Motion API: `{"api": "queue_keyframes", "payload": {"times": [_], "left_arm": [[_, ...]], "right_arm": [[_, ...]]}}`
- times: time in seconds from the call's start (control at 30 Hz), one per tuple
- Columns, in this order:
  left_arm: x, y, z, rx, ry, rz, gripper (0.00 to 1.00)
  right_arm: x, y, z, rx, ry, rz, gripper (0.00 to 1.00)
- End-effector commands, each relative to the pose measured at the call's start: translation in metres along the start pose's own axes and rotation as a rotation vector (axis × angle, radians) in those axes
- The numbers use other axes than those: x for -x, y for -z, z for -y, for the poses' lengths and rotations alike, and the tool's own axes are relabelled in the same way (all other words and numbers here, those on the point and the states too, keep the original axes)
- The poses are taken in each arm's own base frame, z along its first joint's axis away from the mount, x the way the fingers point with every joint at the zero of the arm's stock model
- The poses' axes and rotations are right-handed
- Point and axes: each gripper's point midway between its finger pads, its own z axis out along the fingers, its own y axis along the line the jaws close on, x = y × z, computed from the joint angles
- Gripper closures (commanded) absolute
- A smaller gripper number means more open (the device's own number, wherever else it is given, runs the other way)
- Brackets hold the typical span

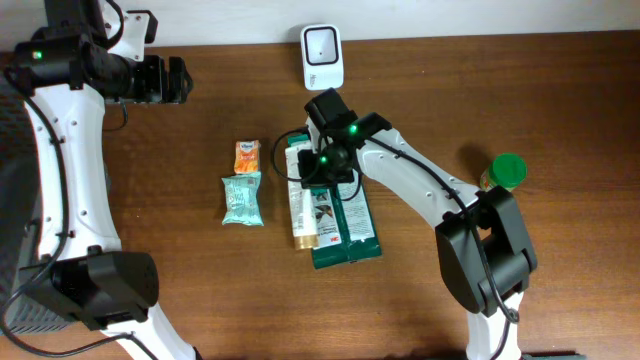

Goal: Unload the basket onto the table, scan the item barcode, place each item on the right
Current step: 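Reach the right gripper to the white Pantene tube and grasp it, then lift the tube with the right gripper and swing it rightward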

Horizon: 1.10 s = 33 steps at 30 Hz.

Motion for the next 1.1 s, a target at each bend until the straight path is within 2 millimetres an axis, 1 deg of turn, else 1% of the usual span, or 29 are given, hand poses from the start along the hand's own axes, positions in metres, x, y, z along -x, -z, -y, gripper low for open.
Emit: {"api": "queue_keyframes", "payload": {"times": [0.0, 0.07, 0.17, 0.2, 0.27, 0.3, 0.33, 0.37, 0.4, 0.43, 0.5, 0.53, 0.57, 0.6, 0.63, 0.7, 0.8, 0.87, 0.93, 1.0, 1.07], "left_arm": [[0.003, 0.004, 0.001, -0.007, -0.013, 0.015, 0.01], [0.003, 0.004, 0.001, -0.007, -0.013, 0.015, 0.01], [0.003, 0.004, 0.001, -0.007, -0.013, 0.015, 0.01], [0.003, 0.004, 0.001, -0.007, -0.013, 0.015, 0.01], [0.003, 0.004, 0.001, -0.007, -0.013, 0.015, 0.01], [0.003, 0.004, 0.001, -0.007, -0.013, 0.015, 0.01], [0.003, 0.004, 0.001, -0.007, -0.013, 0.015, 0.01], [0.003, 0.004, 0.001, -0.007, -0.013, 0.015, 0.01], [0.003, 0.004, 0.001, -0.007, -0.013, 0.015, 0.01], [0.003, 0.004, 0.001, -0.006, -0.012, 0.015, 0.01], [0.003, 0.004, 0.001, -0.006, -0.013, 0.015, 0.01], [0.003, 0.004, 0.001, -0.006, -0.013, 0.015, 0.01], [0.003, 0.004, 0.001, -0.006, -0.013, 0.015, 0.01], [0.003, 0.004, 0.001, -0.006, -0.012, 0.015, 0.01], [0.003, 0.004, 0.001, -0.006, -0.012, 0.015, 0.01], [0.003, 0.004, 0.001, -0.006, -0.012, 0.015, 0.01], [0.003, 0.004, 0.001, -0.006, -0.012, 0.015, 0.01], [0.003, 0.004, 0.001, -0.006, -0.012, 0.015, 0.01], [0.003, 0.004, 0.001, -0.006, -0.013, 0.015, 0.01], [0.003, 0.004, 0.001, -0.006, -0.012, 0.015, 0.01], [0.003, 0.004, 0.001, -0.006, -0.013, 0.015, 0.01]], "right_arm": [[-0.003, -0.012, -0.008, -0.011, 0.052, -0.016, 0.96], [-0.01, -0.032, -0.004, -0.023, 0.054, -0.052, 0.96], [-0.013, -0.044, -0.007, -0.026, 0.069, -0.059, 0.96], [-0.015, -0.048, -0.005, -0.047, 0.073, -0.061, 0.96], [-0.013, -0.049, 0.001, -0.07, 0.077, -0.054, 0.95], [-0.009, -0.044, 0.001, -0.067, 0.074, -0.045, 0.91], [-0.004, -0.037, 0.002, -0.065, 0.066, -0.03, 0.85], [0.002, -0.027, 0.004, -0.063, 0.056, -0.015, 0.76], [0.014, -0.006, 0.006, -0.035, 0.05, 0.009, 0.69], [0.019, 0.003, 0.008, -0.005, 0.047, 0.016, 0.66], [0.022, 0.011, 0.012, 0.032, 0.031, 0.012, 0.62], [0.024, 0.016, 0.02, 0.072, 0.007, -0.002, 0.58], [0.023, 0.017, 0.023, 0.11, 0.014, -0.023, 0.49], [0.022, 0.016, 0.024, 0.13, 0.016, -0.032, 0.46], [0.02, 0.012, 0.026, 0.137, 0.013, -0.046, 0.44], [0.013, 0.0, 0.03, 0.132, -0.001, -0.079, 0.43], [0.005, -0.013, 0.03, 0.156, -0.009, -0.12, 0.43], [-0.003, -0.03, 0.033, 0.147, -0.014, -0.158, 0.43], [-0.008, -0.041, 0.033, 0.143, -0.012, -0.181, 0.43], [-0.01, -0.047, 0.031, 0.143, -0.004, -0.186, 0.43], [-0.011, -0.05, 0.024, 0.147, 0.016, -0.181, 0.43]]}}
